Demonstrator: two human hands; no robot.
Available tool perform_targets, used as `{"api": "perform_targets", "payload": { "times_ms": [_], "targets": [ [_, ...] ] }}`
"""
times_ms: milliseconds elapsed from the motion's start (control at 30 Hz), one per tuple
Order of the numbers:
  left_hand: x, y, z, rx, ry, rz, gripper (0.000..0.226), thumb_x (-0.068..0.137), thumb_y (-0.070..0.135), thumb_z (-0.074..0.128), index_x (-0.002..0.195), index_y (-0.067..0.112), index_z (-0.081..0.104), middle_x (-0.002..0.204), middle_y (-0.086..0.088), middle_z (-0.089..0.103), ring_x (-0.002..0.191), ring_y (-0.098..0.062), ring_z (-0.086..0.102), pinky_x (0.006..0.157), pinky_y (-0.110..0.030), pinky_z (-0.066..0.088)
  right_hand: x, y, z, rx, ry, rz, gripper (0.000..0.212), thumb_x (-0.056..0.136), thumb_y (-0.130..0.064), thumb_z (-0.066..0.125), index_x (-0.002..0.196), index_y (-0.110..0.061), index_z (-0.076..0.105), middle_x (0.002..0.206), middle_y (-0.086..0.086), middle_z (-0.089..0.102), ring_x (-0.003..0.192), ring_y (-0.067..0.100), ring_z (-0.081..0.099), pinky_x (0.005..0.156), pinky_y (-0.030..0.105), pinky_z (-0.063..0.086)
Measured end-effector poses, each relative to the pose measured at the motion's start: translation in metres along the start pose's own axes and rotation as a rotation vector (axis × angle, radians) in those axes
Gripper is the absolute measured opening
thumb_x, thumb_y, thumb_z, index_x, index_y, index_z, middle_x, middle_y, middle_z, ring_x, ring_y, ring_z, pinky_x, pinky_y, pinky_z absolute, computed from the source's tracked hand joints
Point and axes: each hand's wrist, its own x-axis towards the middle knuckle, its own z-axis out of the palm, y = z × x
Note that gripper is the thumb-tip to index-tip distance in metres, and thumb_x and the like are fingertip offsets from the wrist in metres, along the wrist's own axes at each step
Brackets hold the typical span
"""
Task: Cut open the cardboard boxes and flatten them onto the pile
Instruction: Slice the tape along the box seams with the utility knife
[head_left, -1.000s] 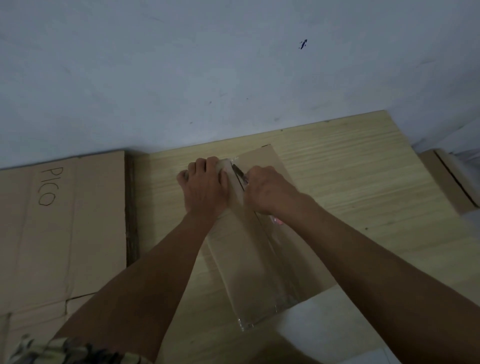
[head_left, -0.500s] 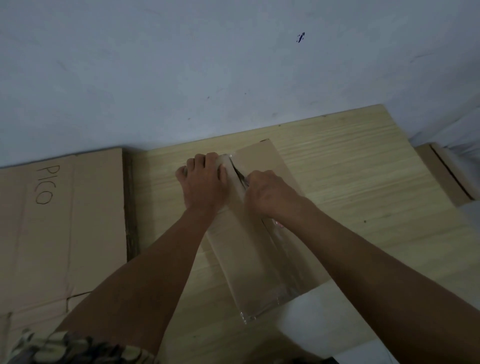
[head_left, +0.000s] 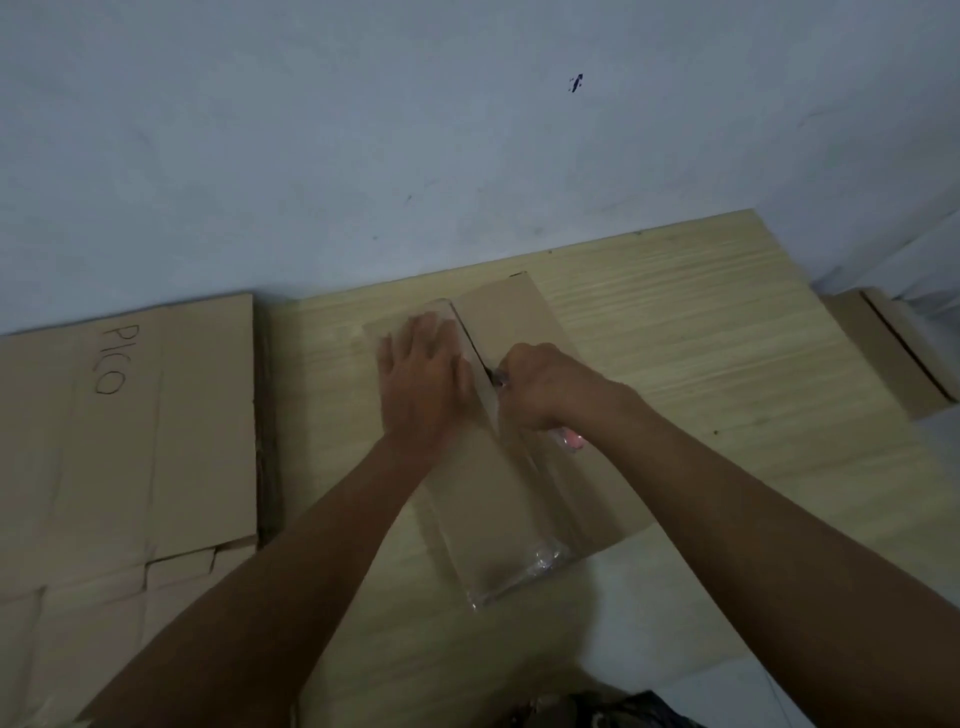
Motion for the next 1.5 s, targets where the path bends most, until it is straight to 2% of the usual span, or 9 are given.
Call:
{"api": "perform_targets", "payload": {
  "times_ms": [167,300,400,533,633,867,1000,1267,1500],
  "targets": [
    [-0.049,0.018,0.013,0.052,-0.102,-0.121,0.060,0.100,0.039,0.031,0.151,0.011,0.045,0.161,-0.014,0.036,0.150,-0.032,0.029,0.121,-0.059,0.014,-0.017,0.009,0.006,-0.063,-0.076,-0.027,0.024,0.089,-0.011,0.054,0.108,-0.002,0.065,0.097,0.021,0.069,0.081,0.037,0.071,0.071,0.039,0.062],
    [-0.046,0.021,0.013,0.090,-0.132,-0.152,0.062,0.098,0.040,0.032,0.152,0.011,0.043,0.161,-0.014,0.035,0.150,-0.033,0.029,0.121,-0.059,0.014,-0.048,0.027,0.007,-0.175,-0.273,-0.028,0.016,0.079,0.000,0.055,0.082,0.001,0.071,0.047,0.012,0.062,0.034,0.021,0.059,0.038,0.022,0.047],
    [-0.046,0.024,0.010,0.079,-0.156,-0.165,0.057,0.100,0.036,0.040,0.150,0.009,0.044,0.161,-0.014,0.035,0.151,-0.034,0.027,0.121,-0.059,0.014,-0.062,0.045,0.015,-0.128,-0.248,-0.049,0.017,0.081,-0.004,0.059,0.091,-0.003,0.072,0.064,0.011,0.065,0.042,0.019,0.060,0.035,0.016,0.042],
    [-0.057,0.038,-0.004,0.039,-0.065,-0.140,0.044,0.098,0.034,0.039,0.128,0.009,0.061,0.144,-0.014,0.053,0.142,-0.034,0.040,0.116,-0.057,0.029,-0.058,0.059,0.031,0.013,-0.148,-0.088,0.013,0.085,-0.005,0.058,0.095,-0.006,0.067,0.086,0.016,0.070,0.069,0.030,0.072,0.068,0.039,0.064],
    [-0.091,0.065,-0.004,0.046,-0.140,-0.141,0.059,0.097,0.040,0.031,0.141,0.007,0.053,0.156,-0.016,0.042,0.148,-0.035,0.033,0.118,-0.060,0.024,-0.057,0.066,0.036,0.026,-0.070,-0.118,0.012,0.088,-0.008,0.060,0.097,-0.007,0.067,0.091,0.016,0.070,0.070,0.032,0.073,0.069,0.042,0.064],
    [-0.118,0.080,0.000,0.151,-0.213,-0.215,0.067,0.102,0.049,0.018,0.160,0.016,0.027,0.168,-0.010,0.019,0.156,-0.028,0.013,0.125,-0.053,0.011,-0.080,0.084,0.040,-0.039,-0.171,-0.125,0.015,0.088,-0.007,0.056,0.093,-0.003,0.069,0.079,0.019,0.073,0.058,0.032,0.073,0.059,0.042,0.063],
    [-0.118,0.084,-0.001,0.148,-0.221,-0.240,0.067,0.103,0.050,0.019,0.161,0.017,0.024,0.169,-0.006,0.016,0.156,-0.027,0.010,0.126,-0.052,0.007,-0.100,0.093,0.036,-0.119,-0.243,-0.140,0.014,0.083,-0.004,0.059,0.078,-0.003,0.071,0.072,0.017,0.074,0.046,0.027,0.068,0.043,0.025,0.051],
    [-0.152,0.106,-0.006,0.088,-0.197,-0.268,0.069,0.100,0.050,0.018,0.160,0.016,0.026,0.169,-0.007,0.018,0.156,-0.026,0.011,0.124,-0.056,0.009,-0.104,0.095,0.055,-0.022,-0.104,-0.131,0.006,0.080,0.003,0.063,0.081,-0.003,0.062,0.071,0.016,0.067,0.059,0.029,0.070,0.059,0.033,0.061],
    [-0.151,0.107,-0.003,0.135,-0.211,-0.282,0.073,0.098,0.053,0.011,0.160,0.017,0.027,0.168,-0.005,0.020,0.156,-0.026,0.013,0.124,-0.055,0.011,-0.119,0.103,0.049,-0.141,-0.260,-0.128,0.026,0.088,-0.012,0.056,0.068,-0.004,0.072,0.053,0.007,0.069,0.044,0.024,0.067,0.055,0.025,0.056]
  ]
}}
